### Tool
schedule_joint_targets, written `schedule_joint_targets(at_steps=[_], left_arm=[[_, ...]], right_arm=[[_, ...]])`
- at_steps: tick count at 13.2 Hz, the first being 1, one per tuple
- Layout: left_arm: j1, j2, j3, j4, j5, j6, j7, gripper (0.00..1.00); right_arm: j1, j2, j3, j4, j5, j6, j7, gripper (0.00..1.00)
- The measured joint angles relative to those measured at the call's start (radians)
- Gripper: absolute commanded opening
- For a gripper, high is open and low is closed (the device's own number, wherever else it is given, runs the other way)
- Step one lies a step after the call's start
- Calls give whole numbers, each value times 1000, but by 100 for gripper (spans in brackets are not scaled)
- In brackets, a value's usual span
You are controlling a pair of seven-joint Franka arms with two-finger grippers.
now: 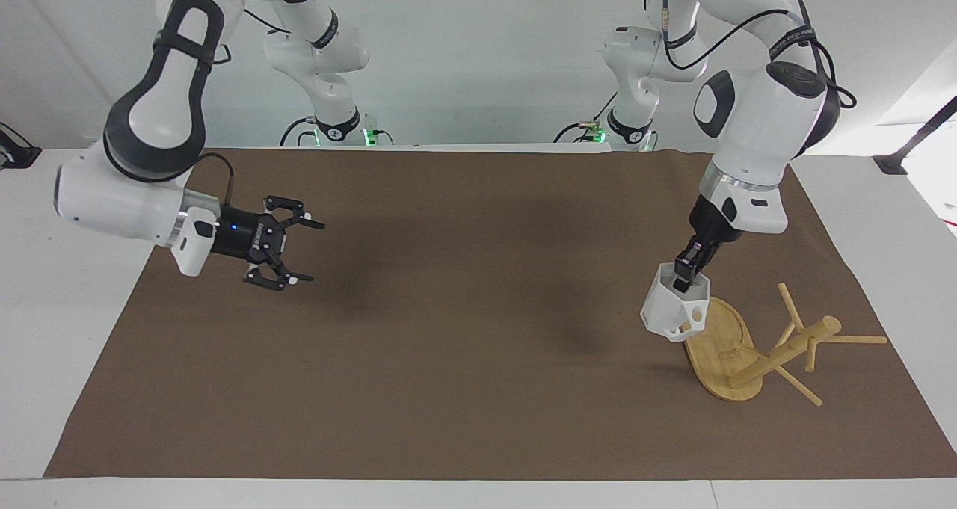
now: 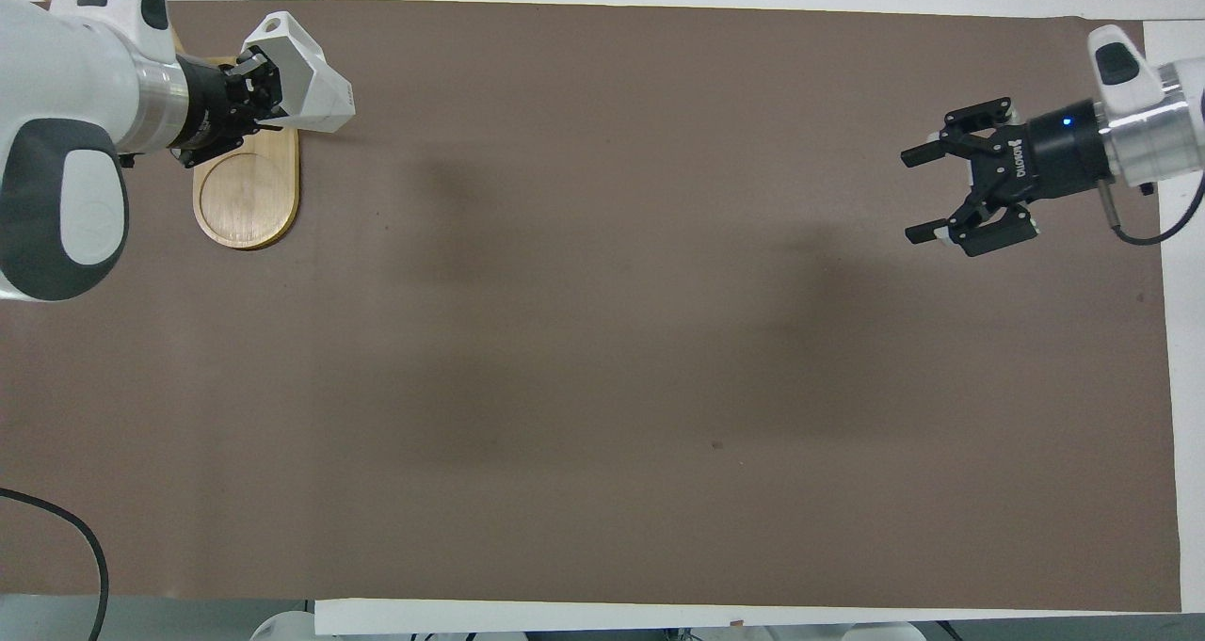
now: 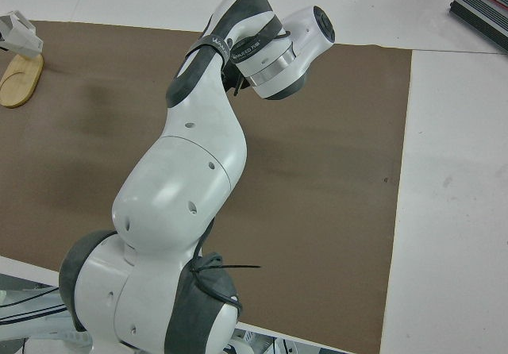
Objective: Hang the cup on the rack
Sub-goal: 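Move the cup onto a rack peg with the left gripper while the right gripper retracts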
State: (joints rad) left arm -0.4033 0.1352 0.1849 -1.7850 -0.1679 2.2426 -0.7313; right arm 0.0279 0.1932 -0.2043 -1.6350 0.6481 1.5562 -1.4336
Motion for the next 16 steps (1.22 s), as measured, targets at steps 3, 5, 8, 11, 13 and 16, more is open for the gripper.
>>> schedule_joint_targets(at_steps=[3,5,8,11,13,16], left_arm=[[33,0,0,-44,-91,93,119,0],[34,-1,-1,-96,-151,207,128,0],[34,-1,-2,-162,-220,320,134,0],[34,-2,-2,-177,-229,329,134,0],[36,-1,-2,-189,-230,331,134,0],[66,-1,-1,-201,-234,333,134,0]], right_arm=[[49,-81,13,138,-307,-123,325,100],[79,-84,17,210,-421,-162,531,100],[77,-76,13,222,-532,-173,820,100],[71,-91,12,220,-599,-228,1092,100],[75,-114,15,205,-603,-235,1234,100],[51,-192,26,112,-643,-208,1293,100]])
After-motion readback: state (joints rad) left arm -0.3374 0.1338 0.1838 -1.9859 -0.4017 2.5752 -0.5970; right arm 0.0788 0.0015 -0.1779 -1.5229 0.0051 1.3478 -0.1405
